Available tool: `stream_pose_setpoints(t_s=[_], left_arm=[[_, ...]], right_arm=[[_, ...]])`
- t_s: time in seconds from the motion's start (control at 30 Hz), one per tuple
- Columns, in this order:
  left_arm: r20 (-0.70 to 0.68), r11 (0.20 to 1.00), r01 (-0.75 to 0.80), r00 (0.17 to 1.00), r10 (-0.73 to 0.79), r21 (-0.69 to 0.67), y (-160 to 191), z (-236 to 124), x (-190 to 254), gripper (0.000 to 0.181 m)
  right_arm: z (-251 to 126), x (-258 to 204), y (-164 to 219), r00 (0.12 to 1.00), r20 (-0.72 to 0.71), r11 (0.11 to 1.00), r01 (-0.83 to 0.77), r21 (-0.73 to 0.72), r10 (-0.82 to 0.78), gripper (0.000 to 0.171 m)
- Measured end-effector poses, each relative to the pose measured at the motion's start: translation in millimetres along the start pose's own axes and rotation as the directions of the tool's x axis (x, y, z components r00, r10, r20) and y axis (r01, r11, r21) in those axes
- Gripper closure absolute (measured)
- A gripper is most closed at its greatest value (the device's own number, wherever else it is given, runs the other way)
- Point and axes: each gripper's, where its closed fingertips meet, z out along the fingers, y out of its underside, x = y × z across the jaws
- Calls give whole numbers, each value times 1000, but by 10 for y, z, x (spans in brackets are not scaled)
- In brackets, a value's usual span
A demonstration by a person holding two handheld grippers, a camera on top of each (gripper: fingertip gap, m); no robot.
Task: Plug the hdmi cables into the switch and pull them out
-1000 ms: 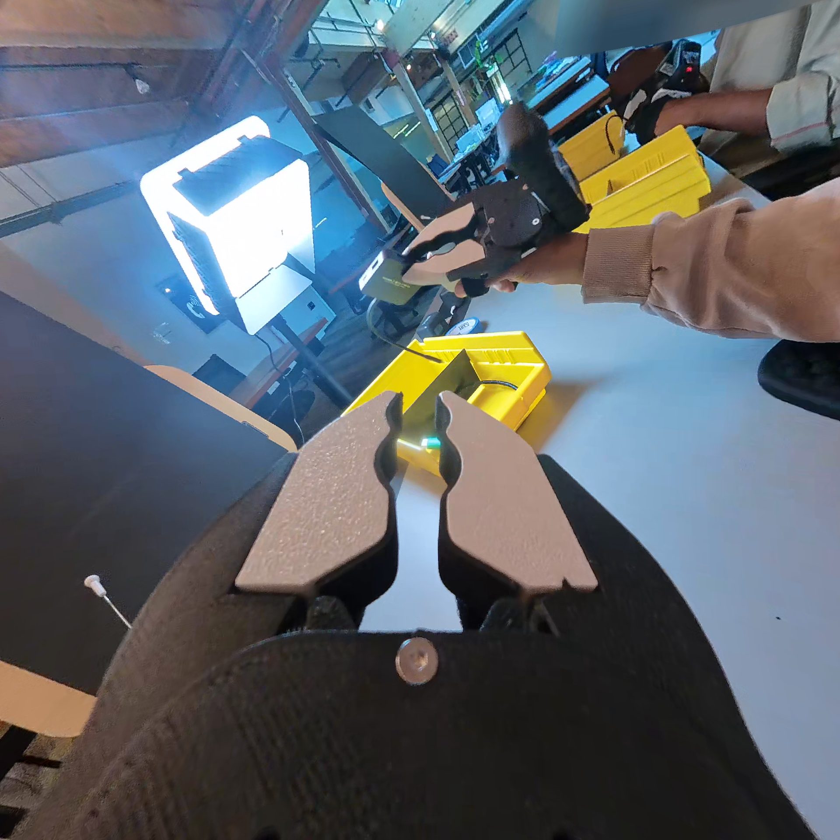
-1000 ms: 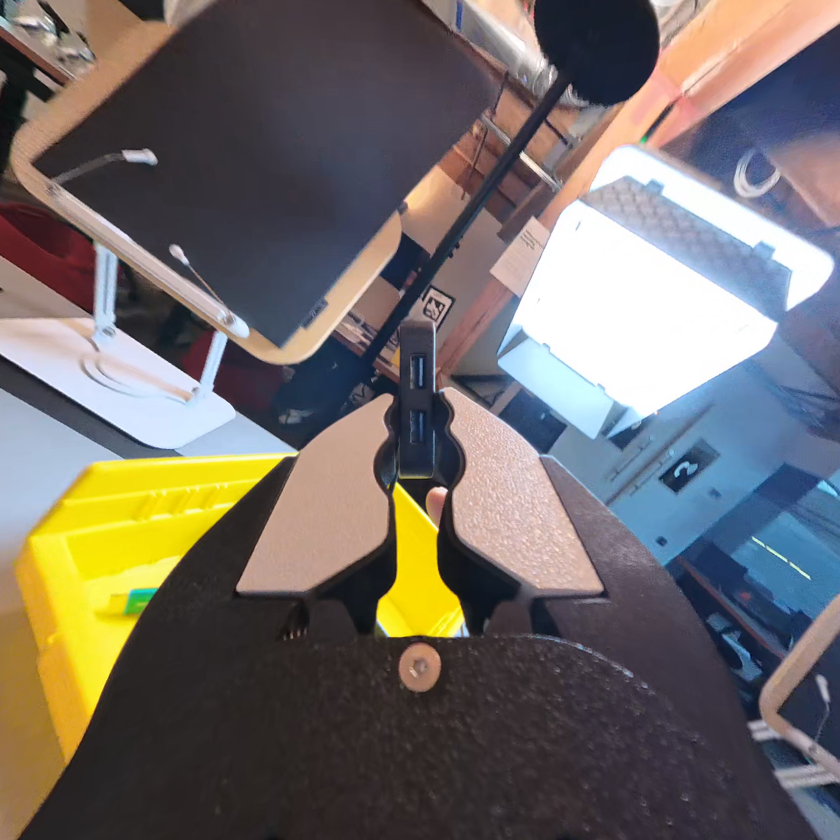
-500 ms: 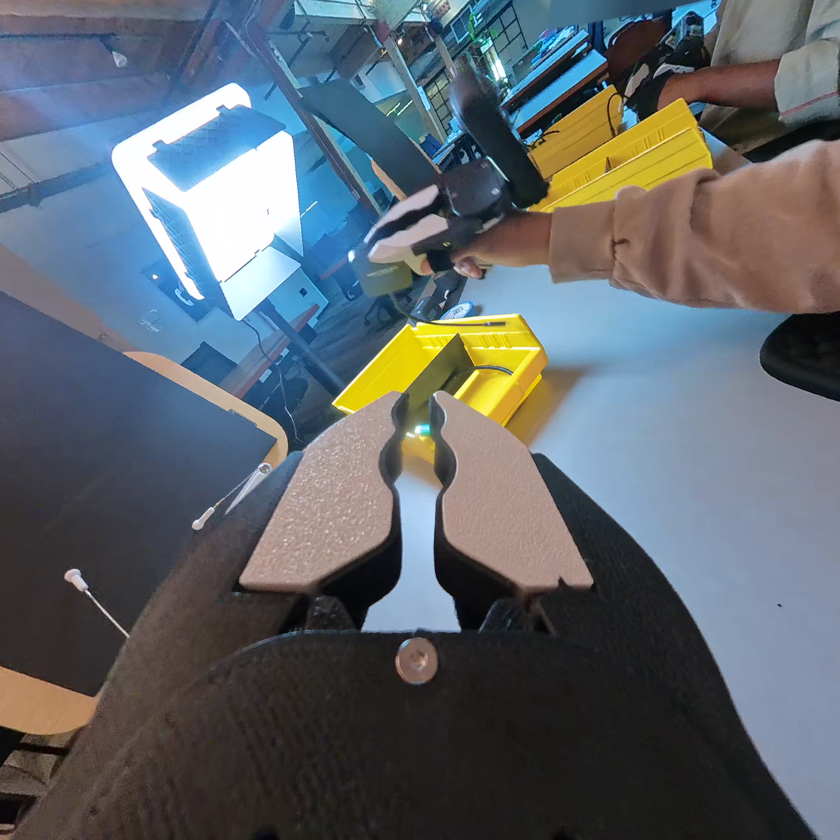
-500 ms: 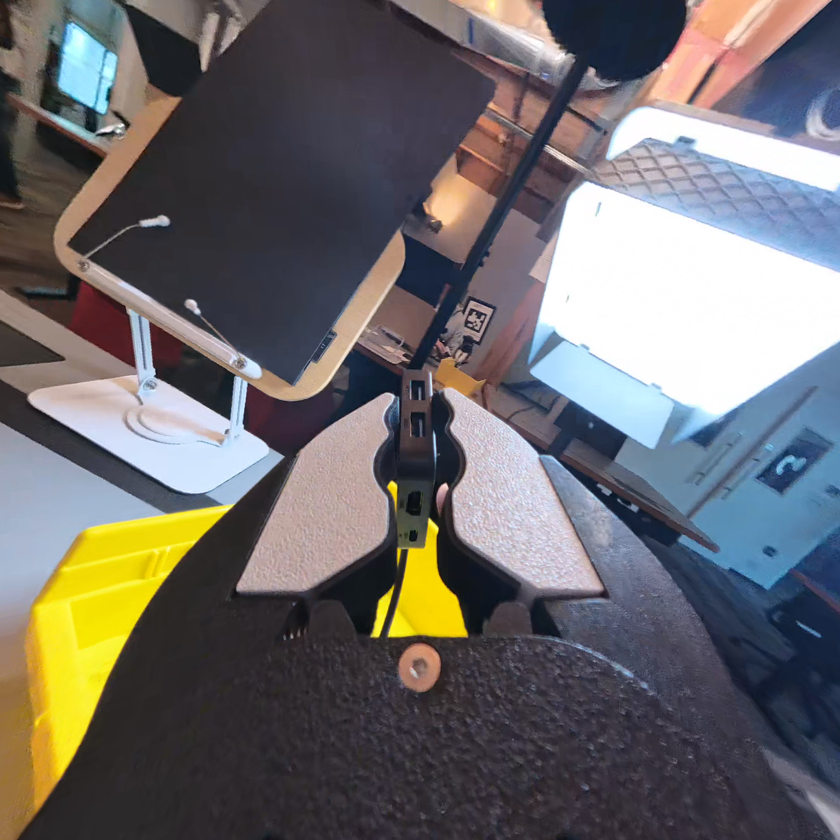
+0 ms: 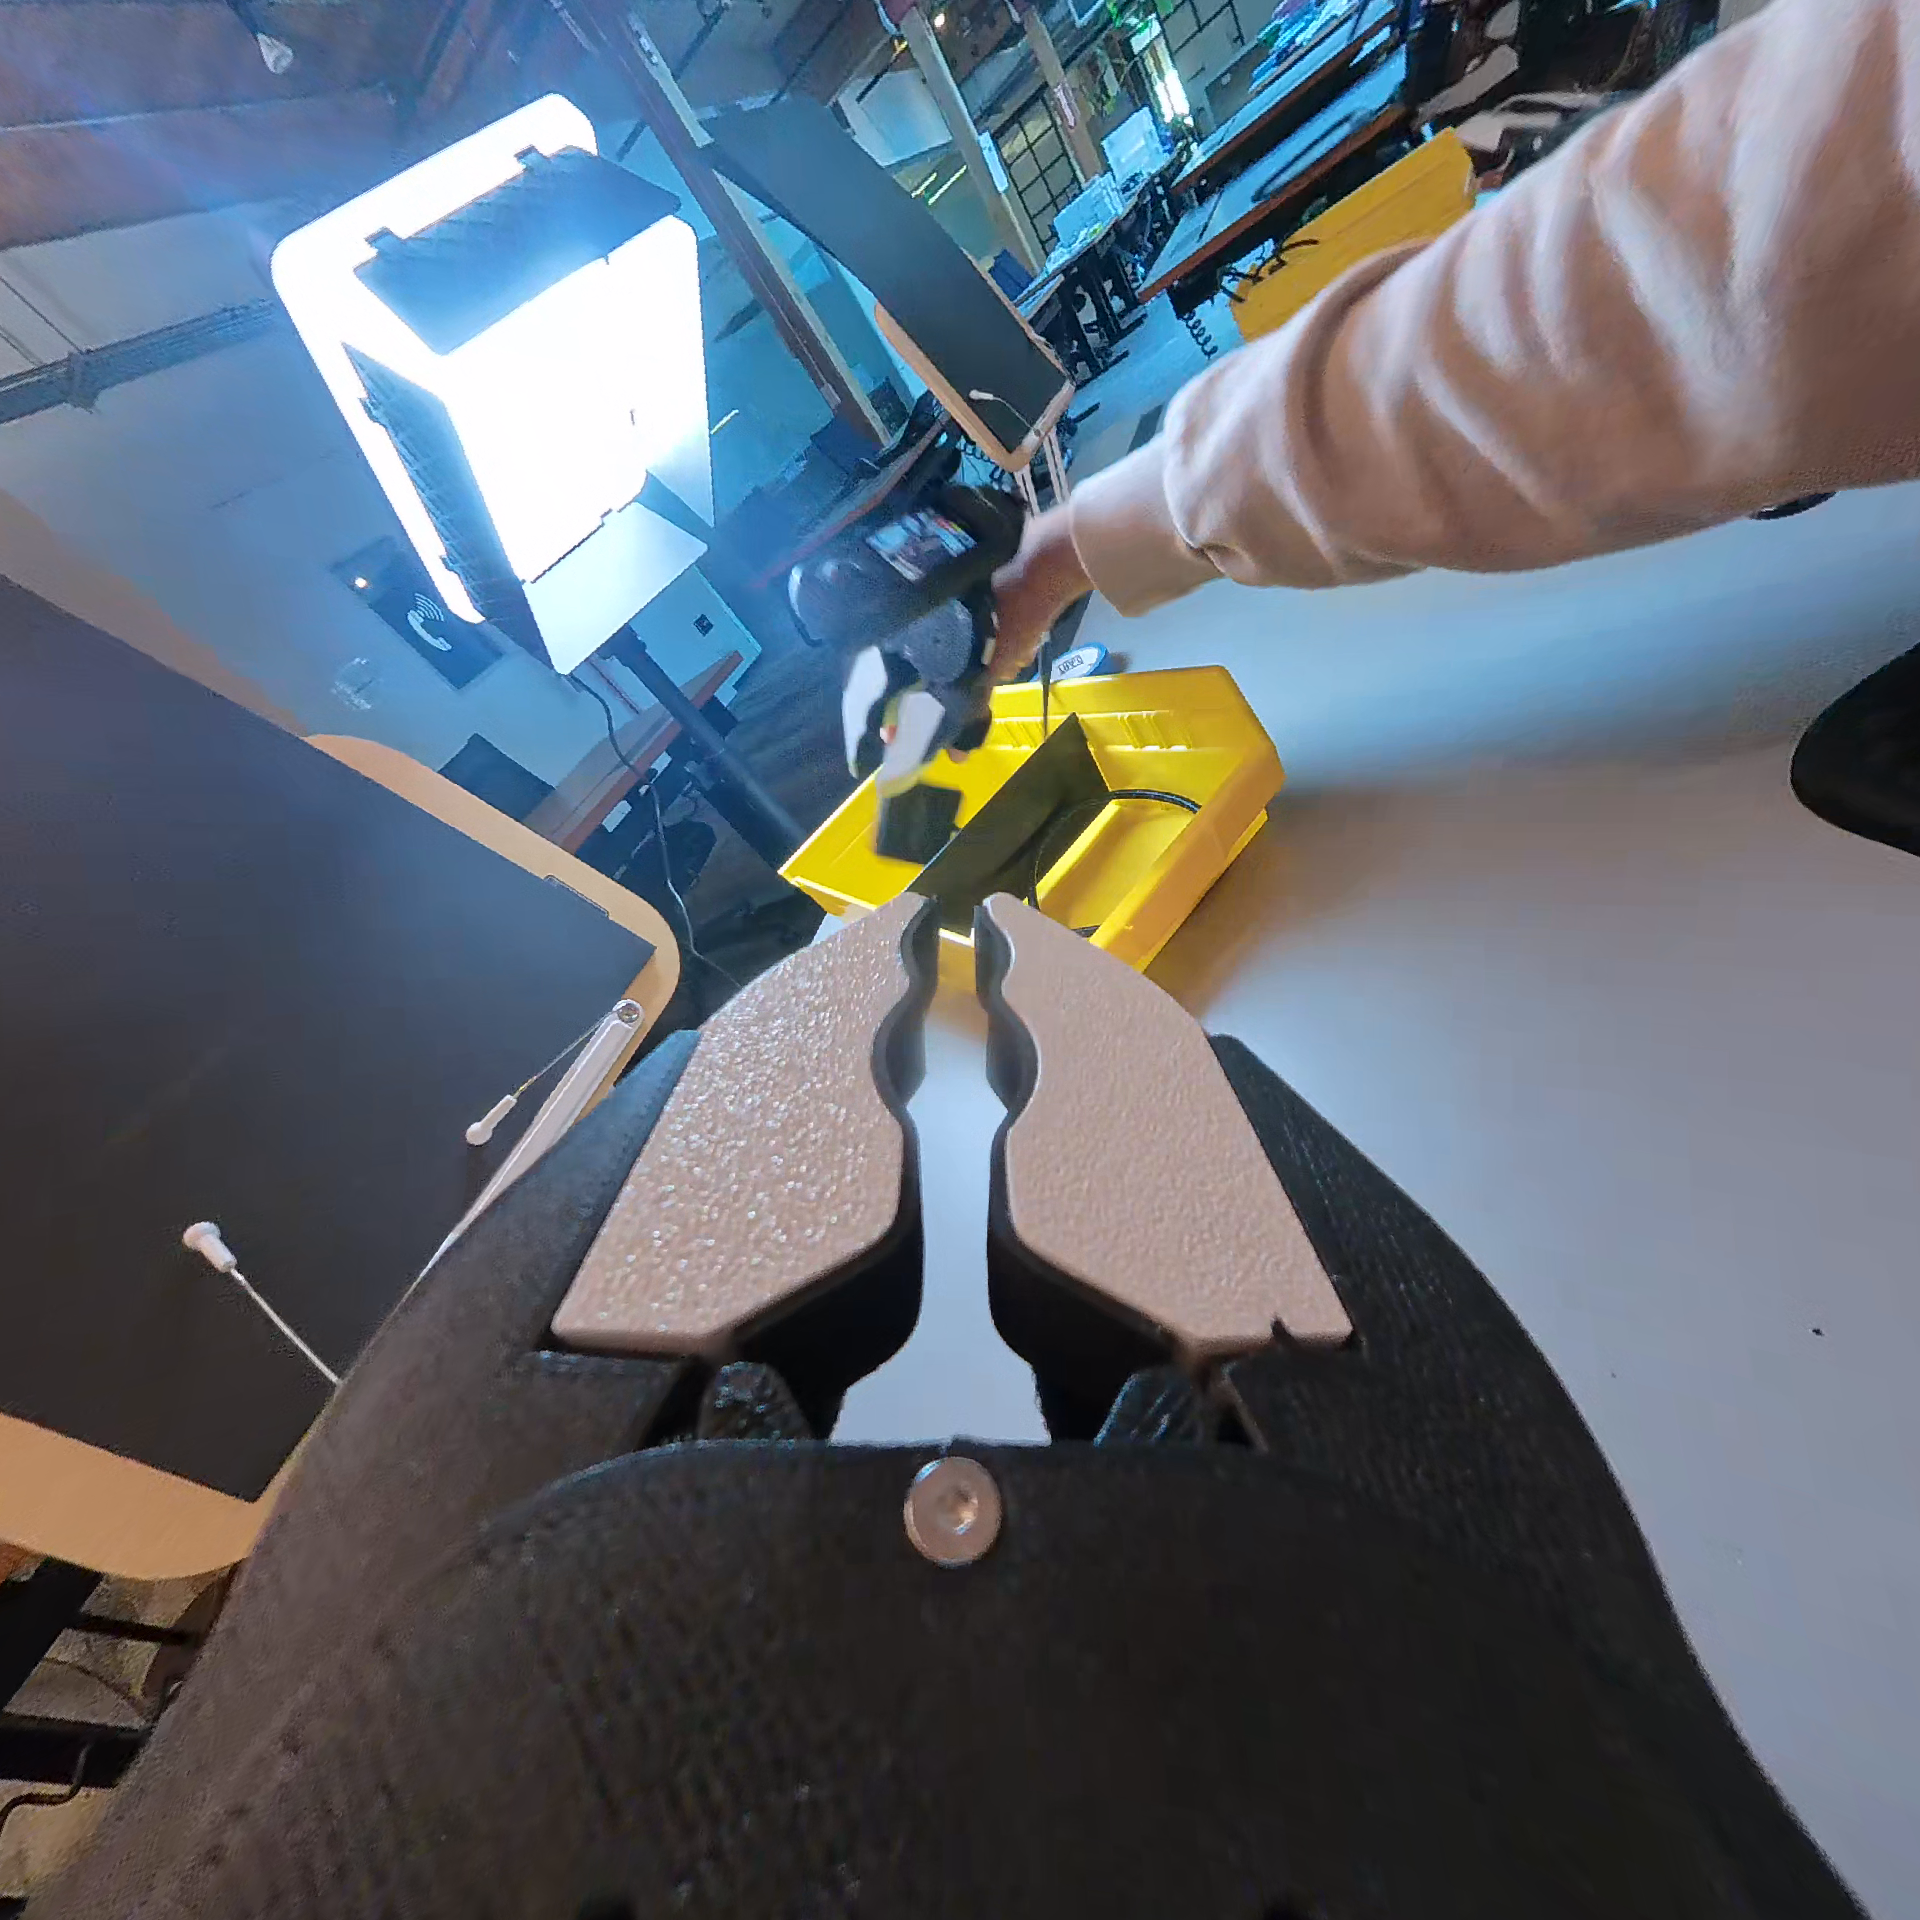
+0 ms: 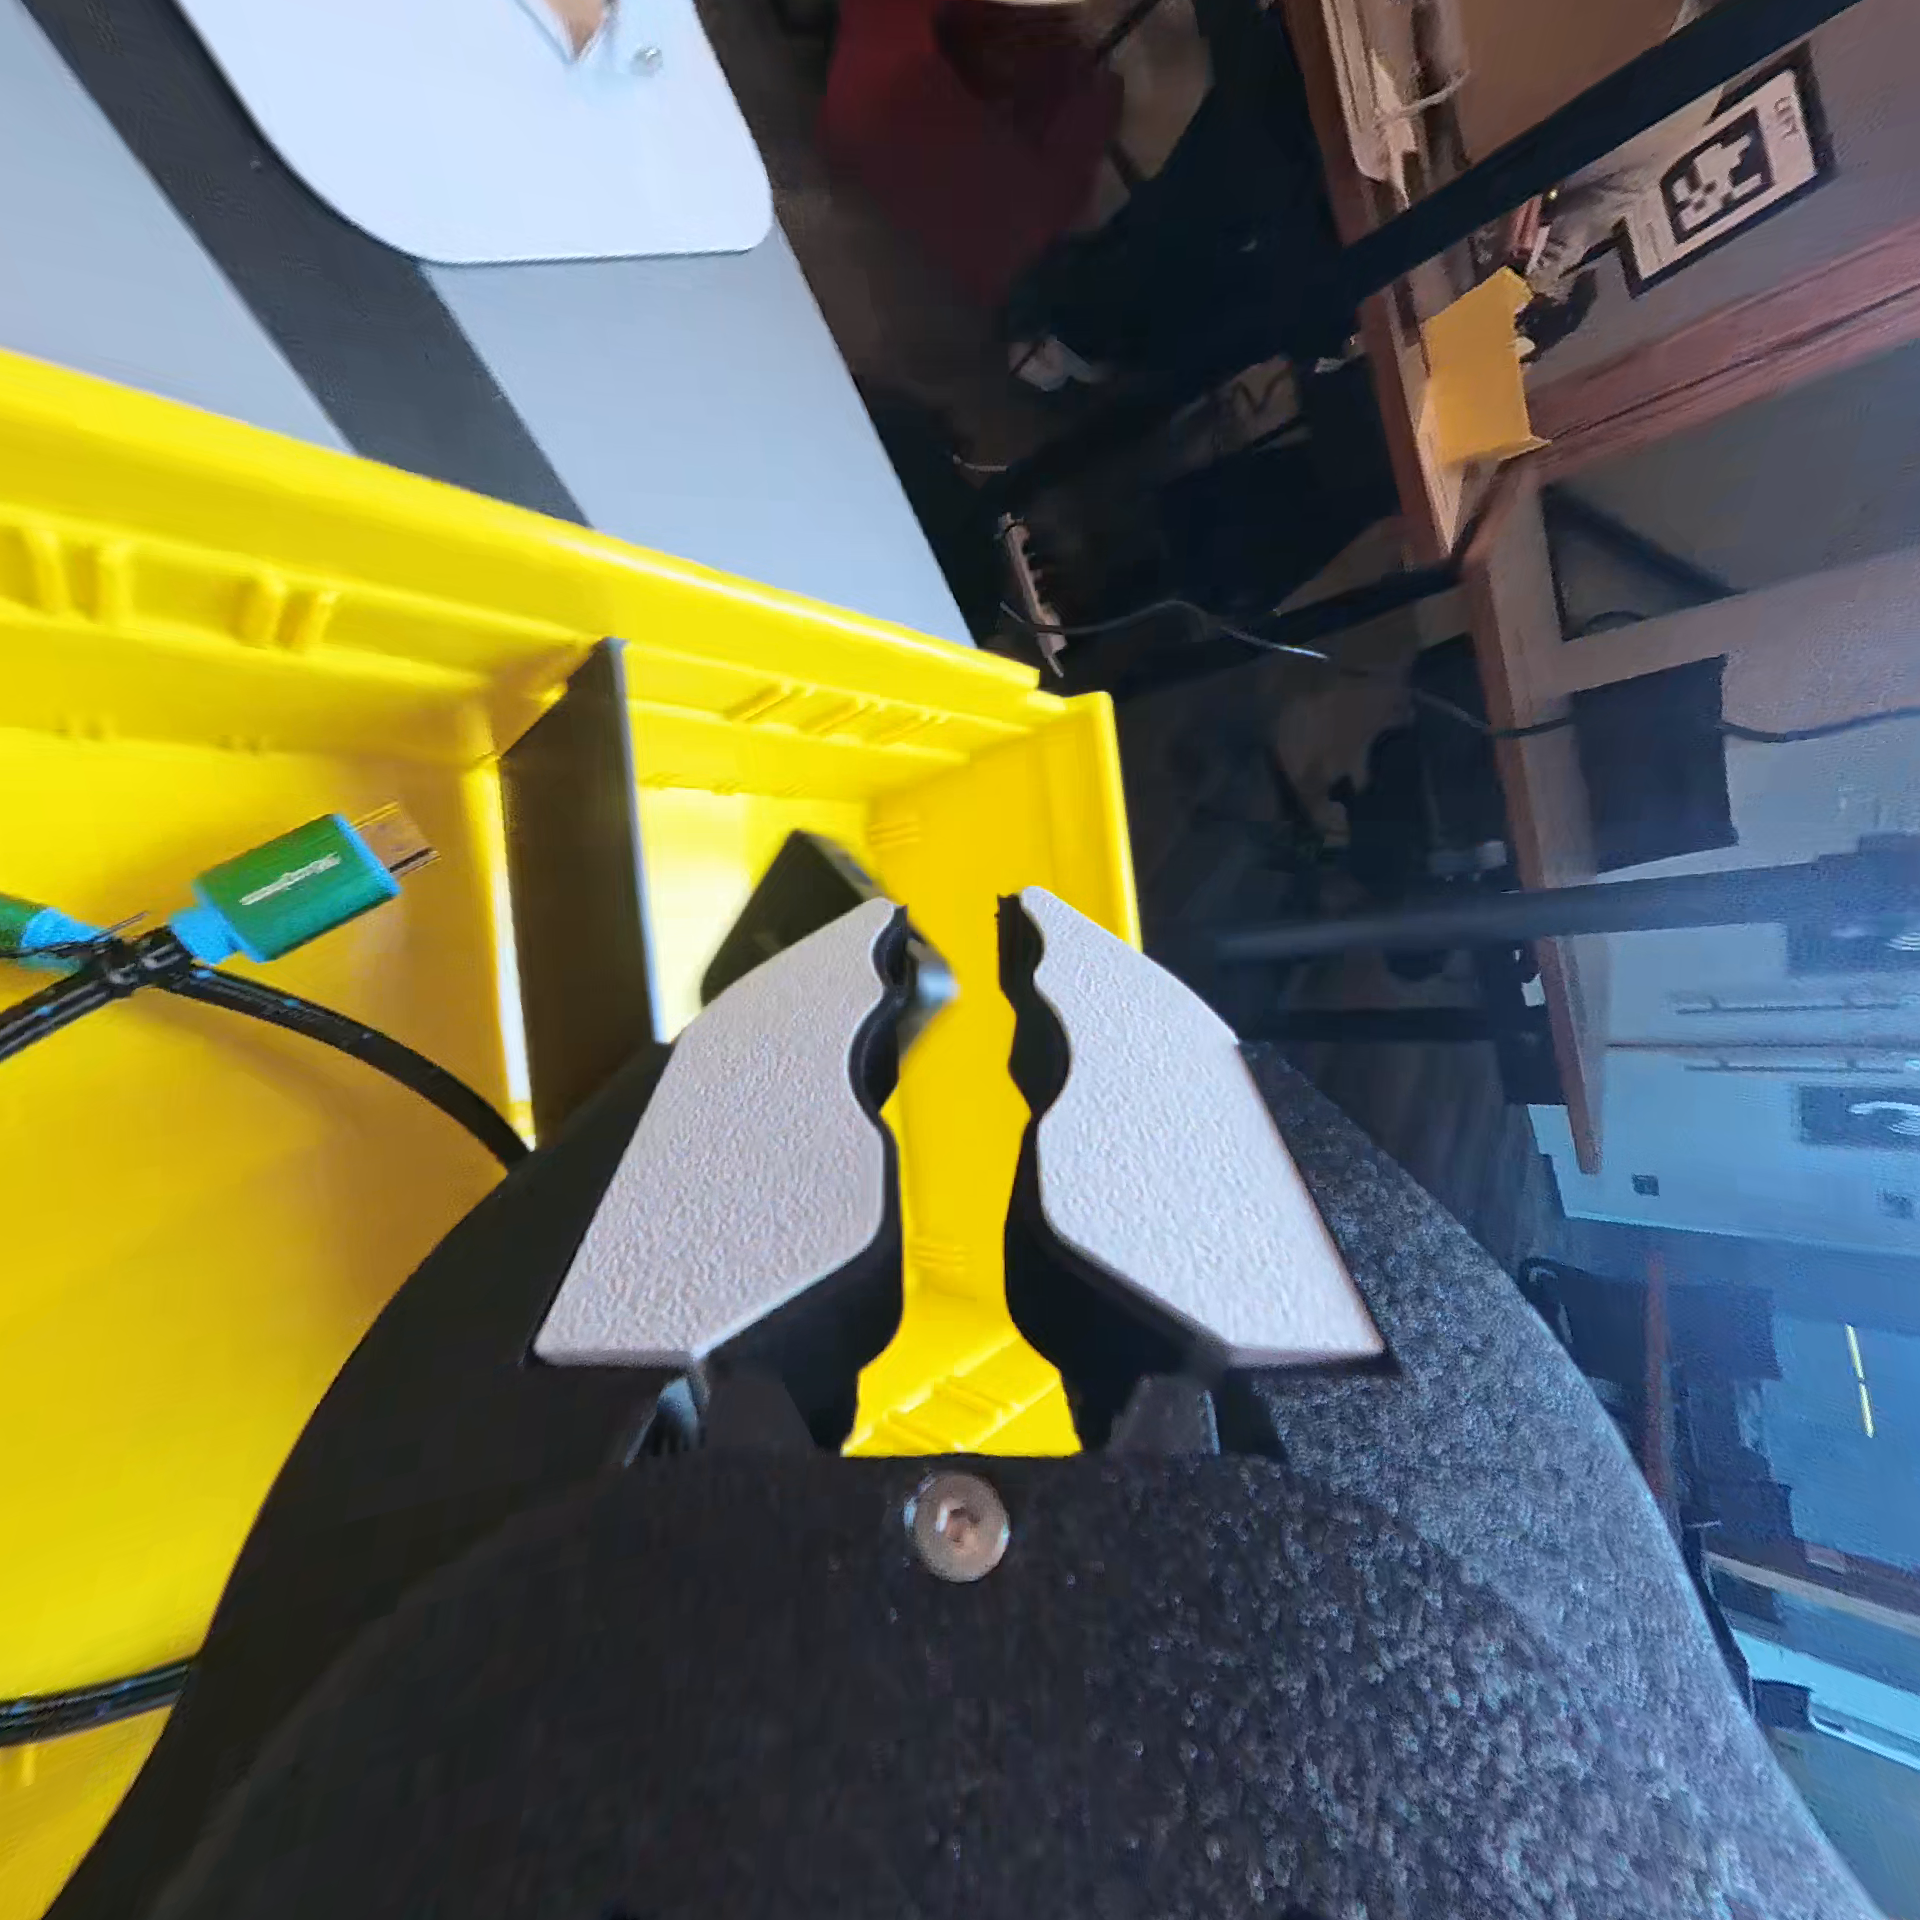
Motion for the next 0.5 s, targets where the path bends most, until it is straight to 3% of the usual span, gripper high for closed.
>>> stream_pose_setpoints(t_s=[0.03, 0.13, 0.2, 0.37, 0.43, 0.5], left_arm=[[5, 1000, 2, 1000, -2, 0, -4, -14, -15, 175], [23, 1000, 22, 1000, -21, -10, 7, -51, -76, 174], [34, 998, 53, 998, -52, -27, 45, -77, -128, 172], [172, 990, 117, 980, -102, -81, 187, -272, -471, 168], [252, 983, 154, 959, -126, -95, 242, -461, -669, 167], [318, 973, 203, 935, -158, -113, 305, -714, -855, 164]], right_arm=[[-7, -65, -2, 1000, 2, 1000, 0, 11, 0, 151], [-231, -20, -219, 992, -16, 985, -120, 126, 123, 148], [-555, 123, -504, 962, -28, 928, -256, 271, 273, 148], [-1639, 74, -1201, 818, 125, 635, -523, 569, 561, 150], [-1913, -130, -1358, 765, 204, 537, -590, 604, 611, 154], [-1990, -373, -1425, 739, 242, 502, -624, 599, 629, 154]])
